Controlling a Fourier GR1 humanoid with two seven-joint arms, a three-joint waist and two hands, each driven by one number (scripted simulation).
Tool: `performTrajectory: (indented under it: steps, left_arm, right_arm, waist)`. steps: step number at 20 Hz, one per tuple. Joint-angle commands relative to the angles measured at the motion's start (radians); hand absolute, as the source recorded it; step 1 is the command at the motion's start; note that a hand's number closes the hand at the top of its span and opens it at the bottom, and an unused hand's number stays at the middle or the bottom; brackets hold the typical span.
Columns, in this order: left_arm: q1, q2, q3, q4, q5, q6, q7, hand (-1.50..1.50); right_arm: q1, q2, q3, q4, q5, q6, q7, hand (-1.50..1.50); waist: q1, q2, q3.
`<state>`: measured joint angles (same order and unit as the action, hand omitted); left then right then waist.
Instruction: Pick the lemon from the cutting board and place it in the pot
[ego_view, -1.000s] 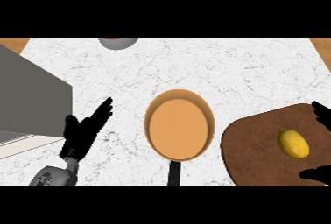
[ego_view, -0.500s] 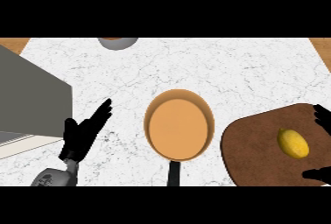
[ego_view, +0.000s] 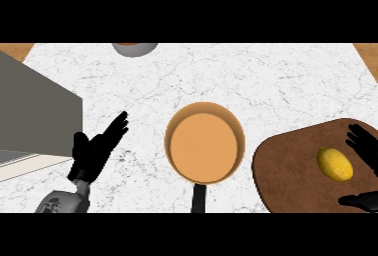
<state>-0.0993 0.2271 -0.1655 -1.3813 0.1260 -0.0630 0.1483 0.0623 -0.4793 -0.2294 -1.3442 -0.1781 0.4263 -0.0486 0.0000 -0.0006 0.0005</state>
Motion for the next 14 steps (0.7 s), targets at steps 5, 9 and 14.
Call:
performTrajectory:
  steps: [5,9,14]
  left_arm:
    - [0.026,-0.062,-0.023,-0.039,-0.069,0.018,0.018,0.00]
    - [0.006,-0.002,0.048,-0.046,-0.002,-0.060,0.036,0.00]
    - [0.036,-0.053,-0.008,-0.041,-0.077,-0.002,0.013,0.00]
  right_arm:
    - [-0.104,0.058,-0.022,0.138,-0.029,0.038,0.038,-1.50]
    - [-0.113,0.112,0.029,0.309,0.115,0.014,-0.198,1.50]
    - [-0.107,0.143,0.076,0.291,0.198,-0.036,-0.297,1.50]
  waist:
    - [0.003,0.000,0.000]
    - [0.009,0.002,0.001]
    - [0.008,0.002,0.001]
